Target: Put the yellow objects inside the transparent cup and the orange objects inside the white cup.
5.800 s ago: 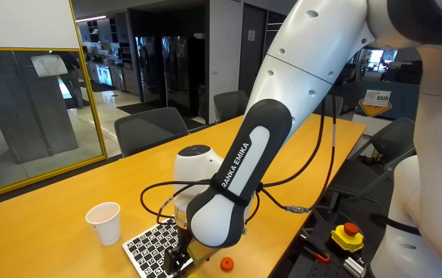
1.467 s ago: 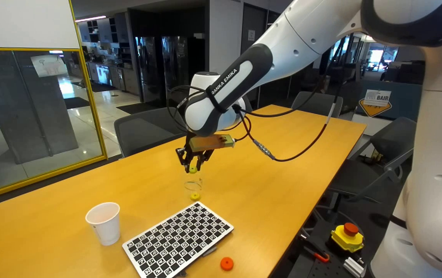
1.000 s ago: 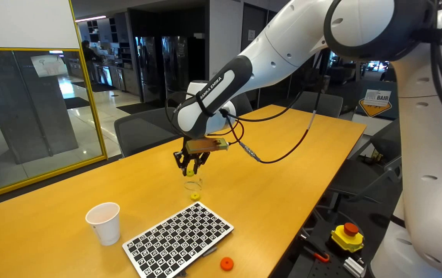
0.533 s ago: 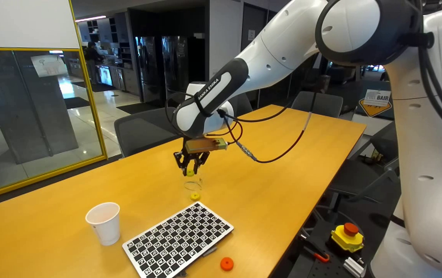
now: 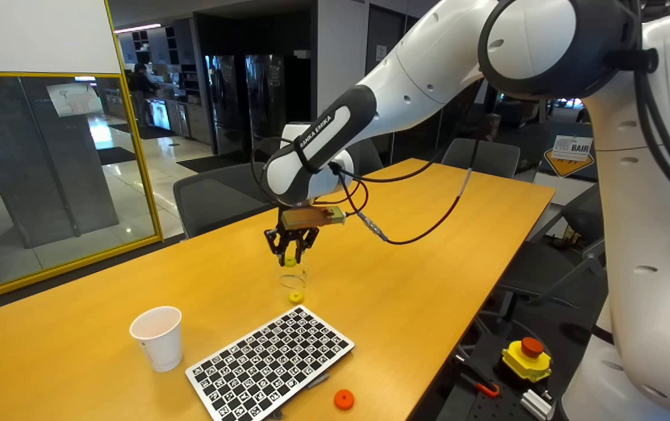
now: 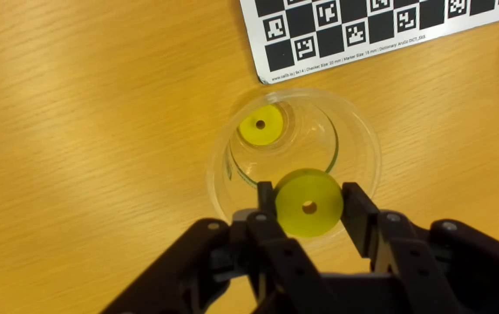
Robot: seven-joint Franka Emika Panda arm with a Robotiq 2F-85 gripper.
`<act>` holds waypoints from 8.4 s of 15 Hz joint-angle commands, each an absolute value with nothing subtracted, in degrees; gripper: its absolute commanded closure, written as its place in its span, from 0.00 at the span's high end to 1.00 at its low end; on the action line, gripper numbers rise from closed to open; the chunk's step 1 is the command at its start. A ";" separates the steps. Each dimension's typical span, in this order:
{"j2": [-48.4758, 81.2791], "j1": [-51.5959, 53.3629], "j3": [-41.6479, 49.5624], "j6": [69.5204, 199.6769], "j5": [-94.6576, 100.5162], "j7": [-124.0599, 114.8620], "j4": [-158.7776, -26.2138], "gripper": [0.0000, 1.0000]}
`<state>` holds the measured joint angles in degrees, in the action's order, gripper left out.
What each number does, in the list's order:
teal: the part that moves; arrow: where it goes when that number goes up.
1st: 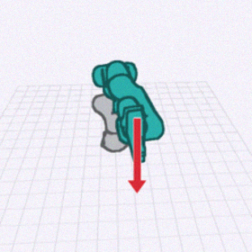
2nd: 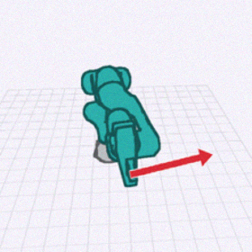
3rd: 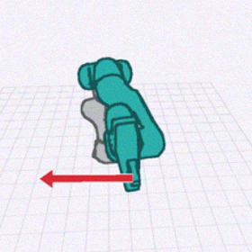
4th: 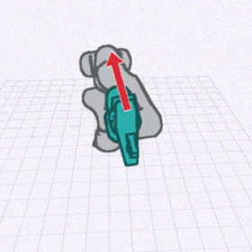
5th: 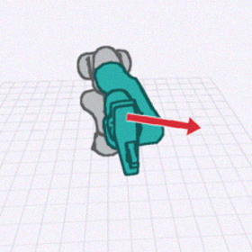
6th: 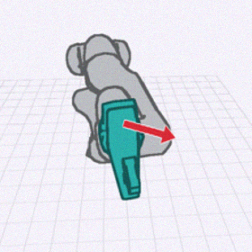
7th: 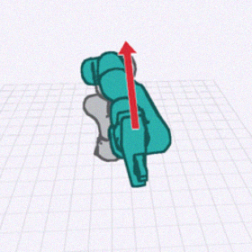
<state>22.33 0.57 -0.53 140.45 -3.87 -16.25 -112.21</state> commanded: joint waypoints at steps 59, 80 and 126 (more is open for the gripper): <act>9.36 13.24 -10.08 167.18 -9.84 -30.66 -158.29 1.00; 2.85 15.75 -6.29 161.15 -1.23 -33.97 -157.73 0.17; 39.81 18.95 -8.67 129.72 3.84 -8.22 -81.10 0.17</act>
